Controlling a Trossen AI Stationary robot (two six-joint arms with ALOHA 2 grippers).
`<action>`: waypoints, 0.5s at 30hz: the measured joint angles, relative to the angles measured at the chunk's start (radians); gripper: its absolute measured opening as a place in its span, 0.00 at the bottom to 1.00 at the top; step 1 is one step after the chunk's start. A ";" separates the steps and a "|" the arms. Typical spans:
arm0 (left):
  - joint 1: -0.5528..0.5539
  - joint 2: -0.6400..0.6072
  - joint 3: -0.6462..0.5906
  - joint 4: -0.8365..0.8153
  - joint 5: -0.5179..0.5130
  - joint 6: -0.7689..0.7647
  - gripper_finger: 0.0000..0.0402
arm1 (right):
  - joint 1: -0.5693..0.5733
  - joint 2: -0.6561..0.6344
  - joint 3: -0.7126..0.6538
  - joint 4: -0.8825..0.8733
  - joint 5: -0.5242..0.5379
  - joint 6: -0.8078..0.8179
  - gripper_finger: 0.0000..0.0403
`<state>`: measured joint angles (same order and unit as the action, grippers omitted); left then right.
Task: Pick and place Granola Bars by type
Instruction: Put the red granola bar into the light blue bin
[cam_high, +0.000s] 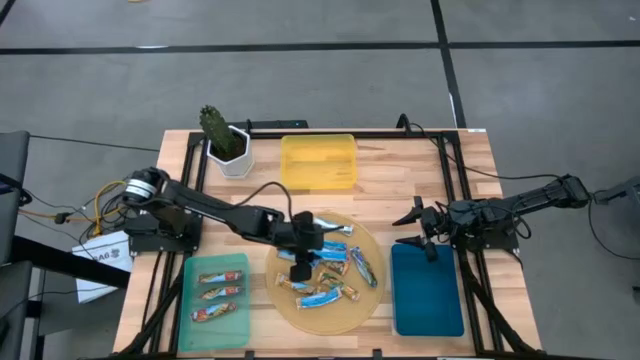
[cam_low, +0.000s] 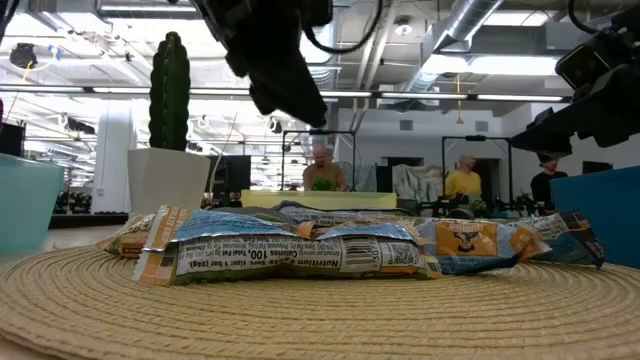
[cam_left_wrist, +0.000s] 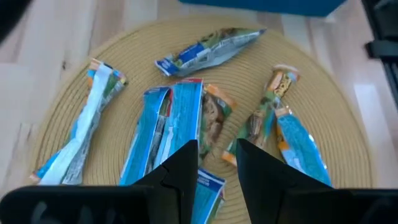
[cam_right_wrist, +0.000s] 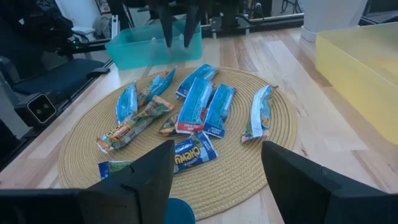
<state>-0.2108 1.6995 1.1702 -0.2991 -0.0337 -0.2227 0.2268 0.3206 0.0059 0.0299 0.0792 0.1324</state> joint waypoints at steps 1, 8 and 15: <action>0.000 0.015 0.007 -0.002 0.000 0.002 0.25 | 0.000 0.000 0.000 0.000 0.000 0.000 0.58; 0.001 0.095 0.054 -0.056 0.002 0.019 0.28 | 0.000 0.000 0.000 0.000 0.000 0.000 0.58; 0.003 0.163 0.066 -0.051 0.003 -0.012 0.43 | 0.000 0.000 0.000 0.000 0.000 0.000 0.58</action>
<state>-0.2081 1.8628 1.2362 -0.3498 -0.0306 -0.2350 0.2264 0.3202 0.0059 0.0299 0.0792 0.1326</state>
